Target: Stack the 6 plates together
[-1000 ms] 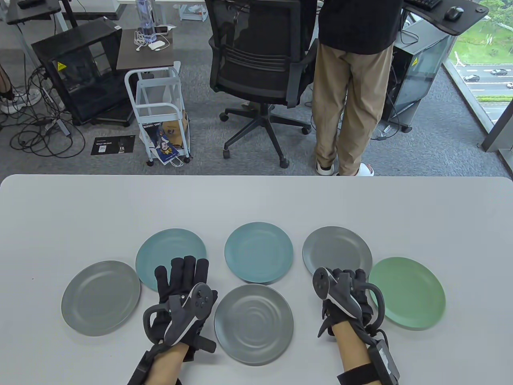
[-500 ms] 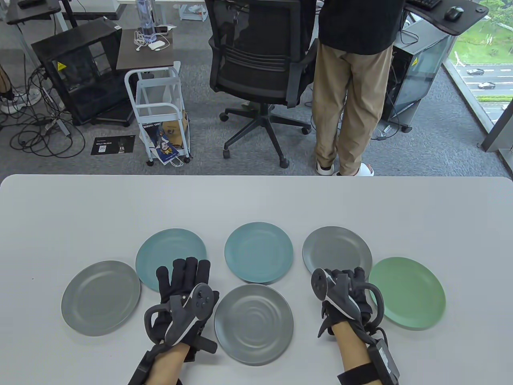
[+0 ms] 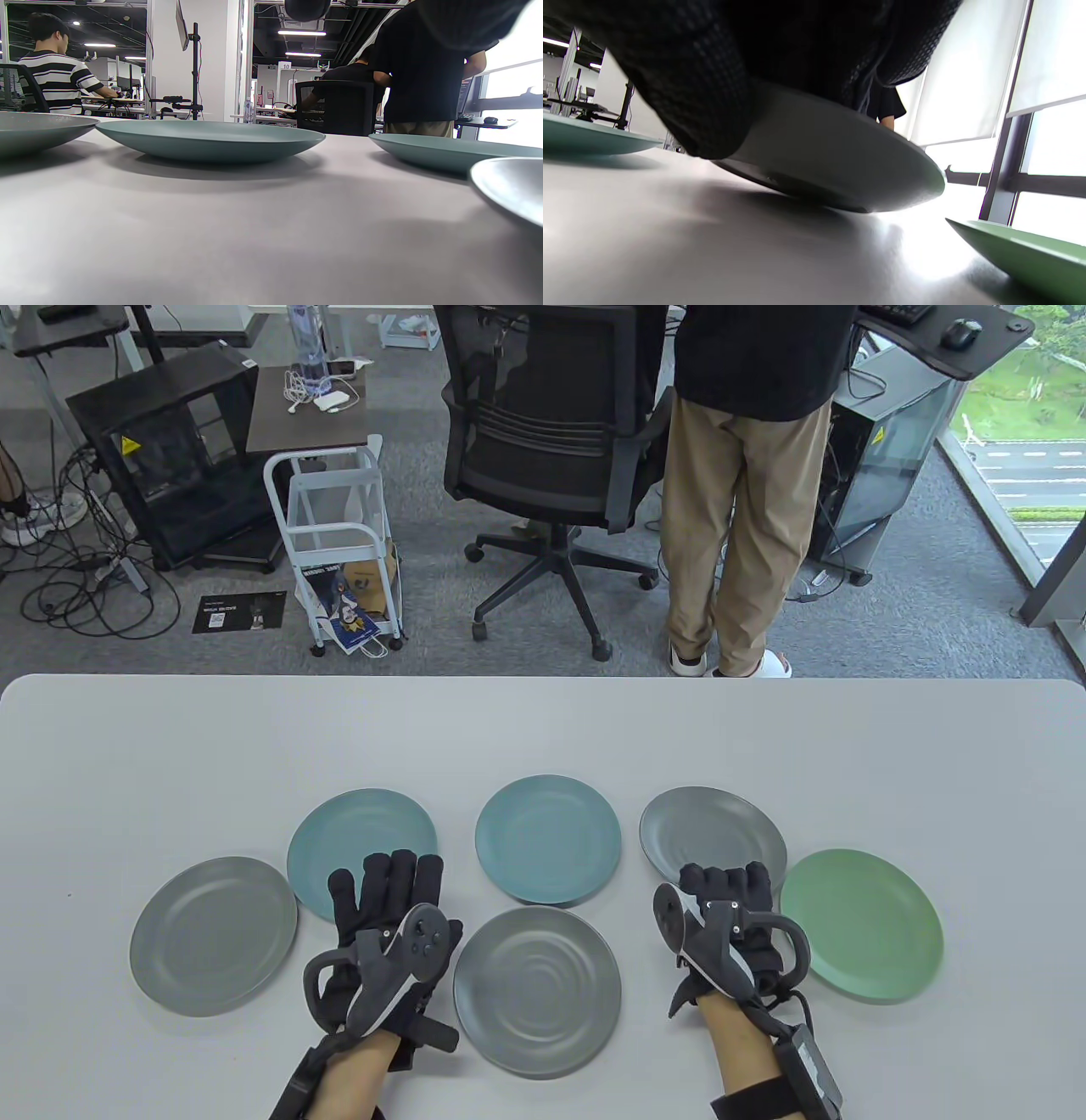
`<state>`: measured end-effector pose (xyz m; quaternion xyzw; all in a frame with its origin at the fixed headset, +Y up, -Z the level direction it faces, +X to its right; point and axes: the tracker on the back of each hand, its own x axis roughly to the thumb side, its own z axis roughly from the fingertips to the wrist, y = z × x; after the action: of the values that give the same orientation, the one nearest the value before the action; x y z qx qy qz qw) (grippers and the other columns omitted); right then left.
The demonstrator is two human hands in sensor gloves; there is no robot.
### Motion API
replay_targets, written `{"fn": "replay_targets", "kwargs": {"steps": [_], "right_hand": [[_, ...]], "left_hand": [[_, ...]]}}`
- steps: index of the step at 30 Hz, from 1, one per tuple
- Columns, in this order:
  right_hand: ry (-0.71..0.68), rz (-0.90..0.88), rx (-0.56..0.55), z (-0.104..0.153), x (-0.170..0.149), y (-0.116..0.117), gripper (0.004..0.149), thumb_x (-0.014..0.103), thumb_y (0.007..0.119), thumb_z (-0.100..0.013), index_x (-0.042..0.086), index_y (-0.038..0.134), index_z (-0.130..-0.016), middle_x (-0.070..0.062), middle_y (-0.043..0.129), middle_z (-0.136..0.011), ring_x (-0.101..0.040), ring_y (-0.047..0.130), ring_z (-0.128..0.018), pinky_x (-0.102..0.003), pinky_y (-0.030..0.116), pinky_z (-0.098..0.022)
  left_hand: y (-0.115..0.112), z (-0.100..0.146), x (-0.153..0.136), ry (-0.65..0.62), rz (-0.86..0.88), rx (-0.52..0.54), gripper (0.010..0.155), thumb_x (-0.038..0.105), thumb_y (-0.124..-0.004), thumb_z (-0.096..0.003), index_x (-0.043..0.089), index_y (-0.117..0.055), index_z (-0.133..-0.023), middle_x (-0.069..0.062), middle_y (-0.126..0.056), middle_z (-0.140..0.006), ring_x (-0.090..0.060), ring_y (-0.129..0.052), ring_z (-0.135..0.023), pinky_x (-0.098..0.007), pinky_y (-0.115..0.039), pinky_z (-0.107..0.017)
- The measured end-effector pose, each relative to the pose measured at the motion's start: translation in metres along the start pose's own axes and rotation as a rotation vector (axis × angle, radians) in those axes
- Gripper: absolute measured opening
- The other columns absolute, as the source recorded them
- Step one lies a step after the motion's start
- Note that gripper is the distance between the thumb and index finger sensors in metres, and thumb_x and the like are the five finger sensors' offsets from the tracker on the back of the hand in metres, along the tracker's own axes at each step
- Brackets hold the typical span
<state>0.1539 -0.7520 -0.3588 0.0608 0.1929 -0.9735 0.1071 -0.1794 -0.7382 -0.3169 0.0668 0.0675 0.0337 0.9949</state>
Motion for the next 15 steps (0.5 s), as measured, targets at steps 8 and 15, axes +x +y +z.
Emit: {"fn": "replay_targets", "kwargs": {"steps": [8, 15], "right_hand": [[0.000, -0.064, -0.140, 0.006, 0.002, -0.010, 0.038, 0.044, 0.097, -0.036, 0.035, 0.089, -0.072, 0.013, 0.101, -0.070, -0.013, 0.098, -0.066, -0.044, 0.066, -0.072], [-0.060, -0.119, -0.232, 0.013, 0.015, -0.023, 0.038, 0.045, 0.097, -0.036, 0.035, 0.088, -0.072, 0.014, 0.101, -0.070, -0.012, 0.098, -0.066, -0.044, 0.066, -0.073]], "left_hand": [[0.000, 0.000, -0.002, 0.006, 0.013, -0.005, 0.082, 0.065, -0.071, -0.0343, 0.048, -0.031, -0.104, 0.018, -0.039, -0.118, -0.011, -0.022, -0.115, -0.048, 0.000, -0.083], [0.000, -0.001, -0.004, 0.015, 0.028, -0.012, 0.081, 0.065, -0.071, -0.0343, 0.048, -0.033, -0.104, 0.018, -0.042, -0.118, -0.011, -0.023, -0.115, -0.048, -0.002, -0.083]]}}
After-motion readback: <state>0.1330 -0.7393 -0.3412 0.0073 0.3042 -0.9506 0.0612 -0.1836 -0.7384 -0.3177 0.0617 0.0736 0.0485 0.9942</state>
